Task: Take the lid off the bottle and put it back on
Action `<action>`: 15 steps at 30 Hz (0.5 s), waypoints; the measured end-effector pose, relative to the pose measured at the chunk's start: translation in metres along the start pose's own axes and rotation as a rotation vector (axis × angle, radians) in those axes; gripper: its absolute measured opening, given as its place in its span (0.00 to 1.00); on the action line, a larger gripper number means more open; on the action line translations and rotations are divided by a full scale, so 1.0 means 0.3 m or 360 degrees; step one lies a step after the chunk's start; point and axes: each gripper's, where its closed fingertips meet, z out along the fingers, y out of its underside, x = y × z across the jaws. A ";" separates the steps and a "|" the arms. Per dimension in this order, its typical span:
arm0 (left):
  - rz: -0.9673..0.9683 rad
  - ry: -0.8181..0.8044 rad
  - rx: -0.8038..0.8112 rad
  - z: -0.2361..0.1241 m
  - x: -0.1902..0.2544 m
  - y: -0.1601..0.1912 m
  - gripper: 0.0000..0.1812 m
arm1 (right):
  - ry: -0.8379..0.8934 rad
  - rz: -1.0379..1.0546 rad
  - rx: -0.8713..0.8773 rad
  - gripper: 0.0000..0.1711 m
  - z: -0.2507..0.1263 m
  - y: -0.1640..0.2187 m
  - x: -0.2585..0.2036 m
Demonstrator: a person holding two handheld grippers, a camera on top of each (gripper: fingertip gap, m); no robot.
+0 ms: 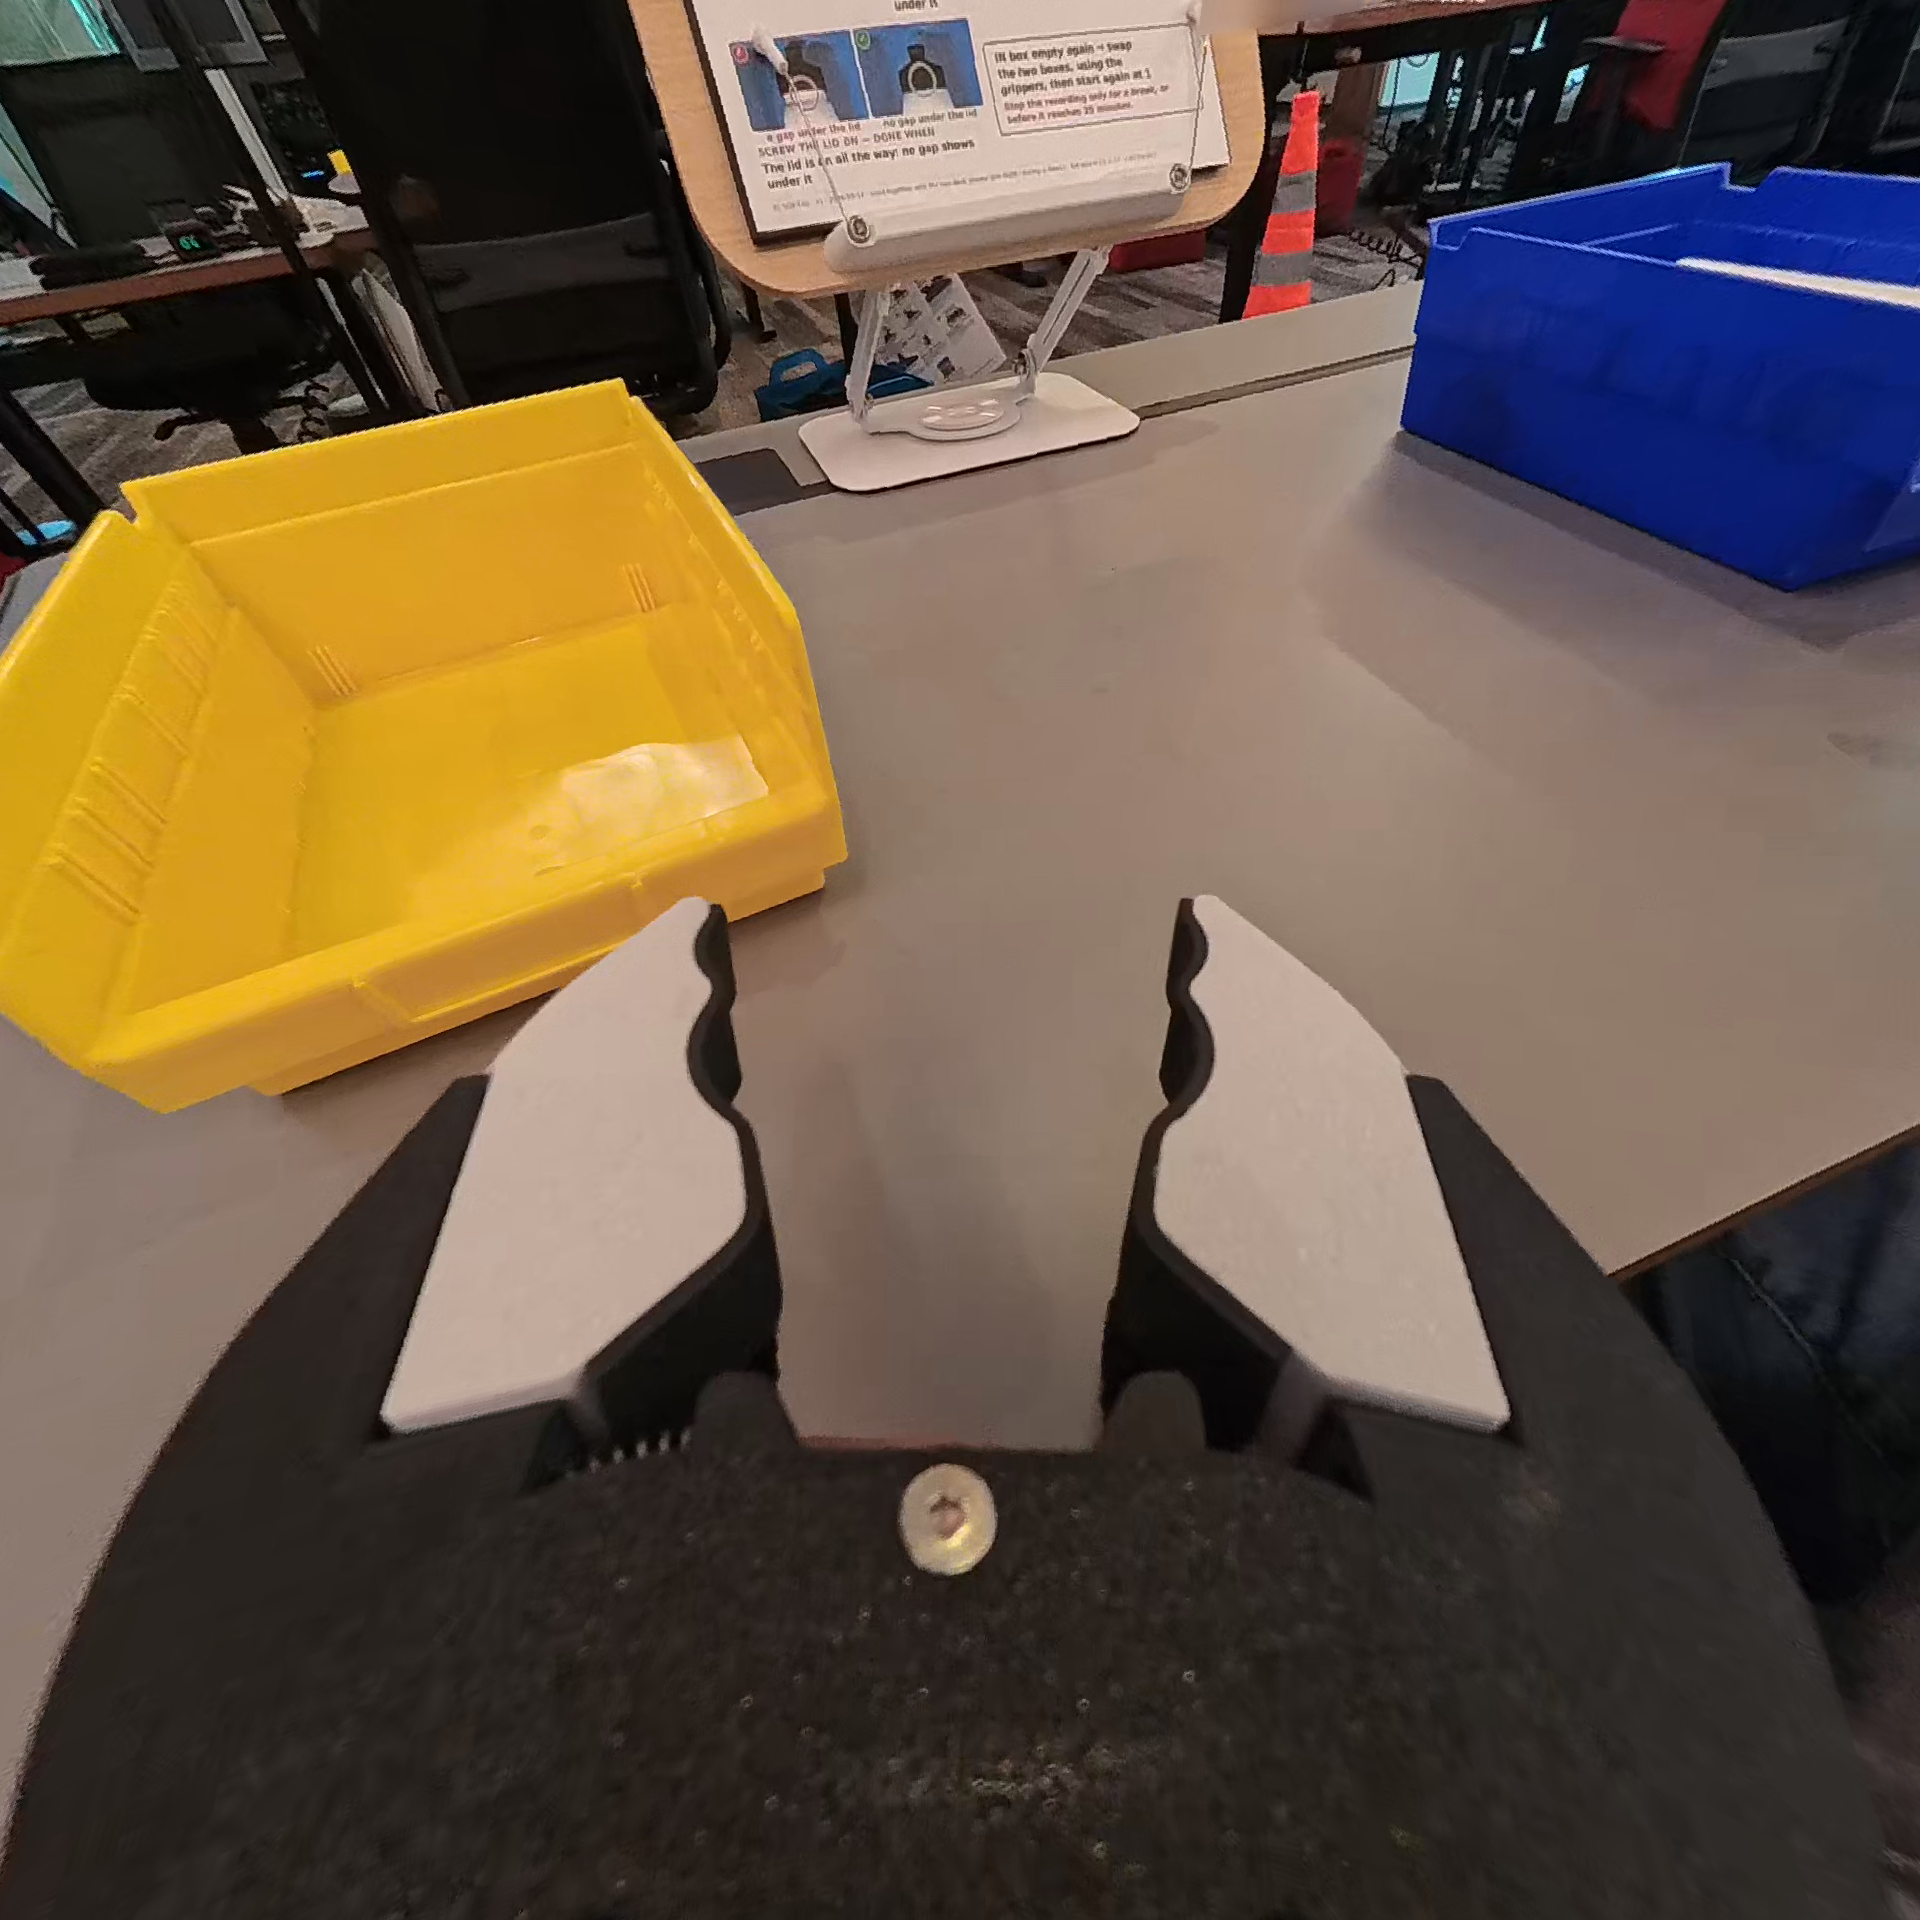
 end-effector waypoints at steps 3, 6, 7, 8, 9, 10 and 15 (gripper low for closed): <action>0.0064 -0.0002 -0.0028 0.005 0.015 0.009 0.44 | -0.0035 -0.0018 0.0049 0.54 0.080 -0.049 -0.035; 0.0094 0.0011 -0.0022 0.007 0.037 0.005 0.44 | -0.0131 0.0078 -0.0086 0.63 0.166 -0.008 -0.088; 0.0085 0.0033 -0.0020 0.011 0.053 0.002 0.44 | -0.0142 0.0064 -0.0090 0.65 0.176 -0.007 -0.102; 0.0062 0.0062 -0.0018 0.018 0.075 -0.005 0.44 | -0.0176 0.0018 -0.0107 0.65 0.179 -0.004 -0.121; 0.0024 0.0103 -0.0010 0.028 0.108 -0.017 0.44 | -0.0231 -0.0016 -0.0124 0.64 0.174 -0.001 -0.147; -0.0016 0.0167 0.0012 0.043 0.155 -0.037 0.44 | -0.0314 -0.0021 -0.0125 0.63 0.161 -0.003 -0.181; 0.0031 0.0526 -0.0006 0.208 0.498 -0.137 0.46 | -0.0463 0.0021 0.0142 0.48 0.000 -0.100 -0.224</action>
